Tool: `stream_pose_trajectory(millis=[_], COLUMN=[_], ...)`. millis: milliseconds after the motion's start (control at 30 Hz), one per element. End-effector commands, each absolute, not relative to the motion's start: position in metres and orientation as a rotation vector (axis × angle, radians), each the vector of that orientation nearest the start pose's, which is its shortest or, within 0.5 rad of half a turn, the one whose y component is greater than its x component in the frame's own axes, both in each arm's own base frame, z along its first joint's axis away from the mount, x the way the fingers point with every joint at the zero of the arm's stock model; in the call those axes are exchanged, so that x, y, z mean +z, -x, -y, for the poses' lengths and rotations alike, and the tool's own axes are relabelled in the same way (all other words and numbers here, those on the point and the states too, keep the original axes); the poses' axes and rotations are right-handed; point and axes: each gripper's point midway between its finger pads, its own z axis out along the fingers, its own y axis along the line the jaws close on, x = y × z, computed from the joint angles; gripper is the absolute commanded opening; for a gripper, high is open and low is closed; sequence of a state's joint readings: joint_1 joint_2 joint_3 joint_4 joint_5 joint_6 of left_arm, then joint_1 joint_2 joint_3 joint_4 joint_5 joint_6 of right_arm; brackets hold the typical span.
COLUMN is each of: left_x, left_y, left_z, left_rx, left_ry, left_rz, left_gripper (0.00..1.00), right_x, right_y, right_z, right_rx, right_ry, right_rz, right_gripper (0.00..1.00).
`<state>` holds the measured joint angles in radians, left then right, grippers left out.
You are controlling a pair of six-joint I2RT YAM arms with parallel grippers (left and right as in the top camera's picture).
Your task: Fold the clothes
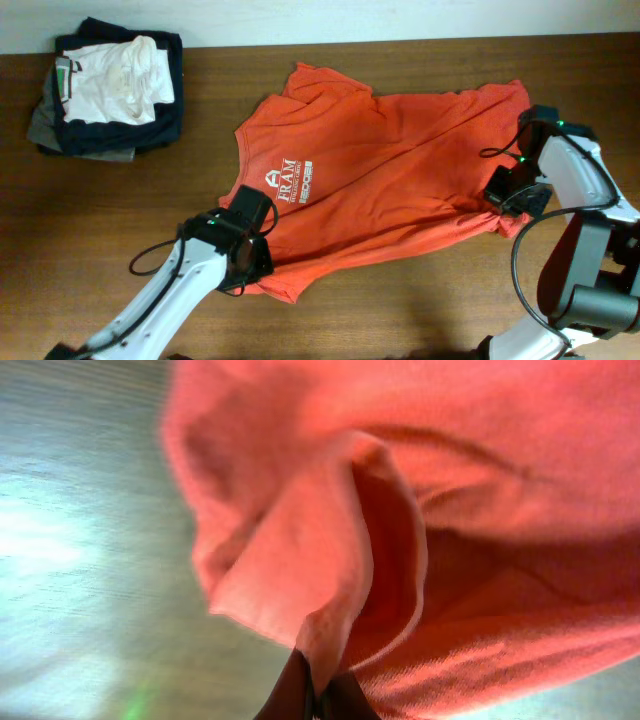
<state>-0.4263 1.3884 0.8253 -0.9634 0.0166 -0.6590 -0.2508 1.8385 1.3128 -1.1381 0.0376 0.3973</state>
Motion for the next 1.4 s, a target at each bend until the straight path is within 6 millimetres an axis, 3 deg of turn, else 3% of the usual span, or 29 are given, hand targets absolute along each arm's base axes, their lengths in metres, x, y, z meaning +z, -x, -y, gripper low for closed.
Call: stream_pose_trajectory(millis=[0, 133, 233, 400, 533, 633, 733, 767, 800, 833, 867, 900, 933, 1000, 1033, 1067, 1100, 1133, 1167, 1200, 1267, 1333, 1367], left_x=[0.081, 0.106, 0.117, 0.139, 0.125, 0.106, 0.081, 0.076, 0.074, 0.075, 0.079, 0.083, 0.092, 0.096, 0.085, 0.072, 0.061, 0.052, 0.038, 0.020, -0.014, -0.036, -0.042], left_y=[-0.218, -0.245, -0.274, -0.358, -0.410, -0.432, -0.454, -0.459, -0.462, -0.465, -0.468, -0.469, -0.467, -0.440, -0.426, -0.411, -0.400, -0.395, -0.391, -0.387, -0.382, -0.375, -0.365], left_z=[0.085, 0.094, 0.105, 0.120, 0.113, 0.113, 0.099, 0.092, 0.085, 0.079, 0.076, 0.080, 0.088, 0.102, 0.111, 0.122, 0.128, 0.126, 0.125, 0.124, 0.116, 0.090, 0.072], left_rx=[-0.016, -0.104, -0.180, -0.173, -0.080, -0.088, -0.076, -0.067, -0.061, -0.057, -0.066, -0.080, -0.115, -0.197, -0.258, -0.332, -0.371, -0.354, -0.335, -0.316, -0.267, -0.229, -0.200], left_ry=[0.348, 0.343, 0.339, 0.244, 0.329, 0.355, 0.407, 0.428, 0.446, 0.461, 0.464, 0.416, 0.342, 0.276, 0.244, 0.210, 0.196, 0.195, 0.180, 0.174, 0.171, 0.283, 0.373], left_rz=[-2.955, -2.817, -2.696, -2.381, -2.228, -2.192, -2.164, -2.157, -2.146, -2.136, -2.131, -2.146, -2.183, -2.325, -2.409, -2.497, -2.562, -2.597, -2.637, -2.682, -2.760, -2.823, -2.873], left_gripper=[0.01, 0.01, 0.00, 0.01, 0.01, 0.01, 0.01, 0.09, 0.42, 0.86, 0.99, 0.99, 0.99, 0.98, 0.82, 0.64, 0.44, 0.20, 0.06, 0.01, 0.01, 0.01, 0.01], right_x=[0.069, 0.073, 0.072, 0.067, 0.072, 0.079, 0.084, 0.084, 0.083, 0.079, 0.079, 0.080, 0.080, 0.072, 0.067, 0.060, 0.048, 0.038, 0.026, 0.014, -0.002, -0.017, -0.021], right_y=[-0.289, -0.267, -0.271, -0.324, -0.371, -0.396, -0.410, -0.413, -0.415, -0.414, -0.410, -0.405, -0.397, -0.381, -0.378, -0.378, -0.379, -0.380, -0.378, -0.376, -0.373, -0.369, -0.360], right_z=[0.088, 0.082, 0.084, 0.098, 0.111, 0.117, 0.122, 0.122, 0.122, 0.122, 0.122, 0.122, 0.121, 0.115, 0.114, 0.113, 0.107, 0.101, 0.096, 0.094, 0.089, 0.091, 0.100], right_rx=[-0.111, -0.131, -0.139, -0.098, -0.064, -0.049, -0.046, -0.044, -0.043, -0.046, -0.052, -0.057, -0.056, -0.062, -0.062, -0.057, -0.011, 0.042, 0.079, 0.079, 0.069, 0.030, -0.074], right_ry=[-1.102, -1.126, -1.120, -1.057, -0.999, -0.966, -0.948, -0.945, -0.942, -0.940, -0.923, -0.928, -0.940, -0.958, -0.962, -0.966, -0.966, -0.970, -0.979, -0.987, -0.977, -0.980, -1.079], right_rz=[-3.083, -3.172, -3.155, -2.938, -2.751, -2.647, -2.588, -2.578, -2.576, -2.587, -2.608, -2.629, -2.663, -2.742, -2.758, -2.769, -2.791, -2.817, -2.850, -2.880, -2.927, -2.959, -2.952], right_gripper=[0.04, 0.04, 0.04, 0.04, 0.04, 0.04, 0.04, 0.22, 0.66, 0.99, 0.99, 0.99, 0.99, 0.99, 0.90, 0.70, 0.39, 0.20, 0.04, 0.04, 0.04, 0.04, 0.04])
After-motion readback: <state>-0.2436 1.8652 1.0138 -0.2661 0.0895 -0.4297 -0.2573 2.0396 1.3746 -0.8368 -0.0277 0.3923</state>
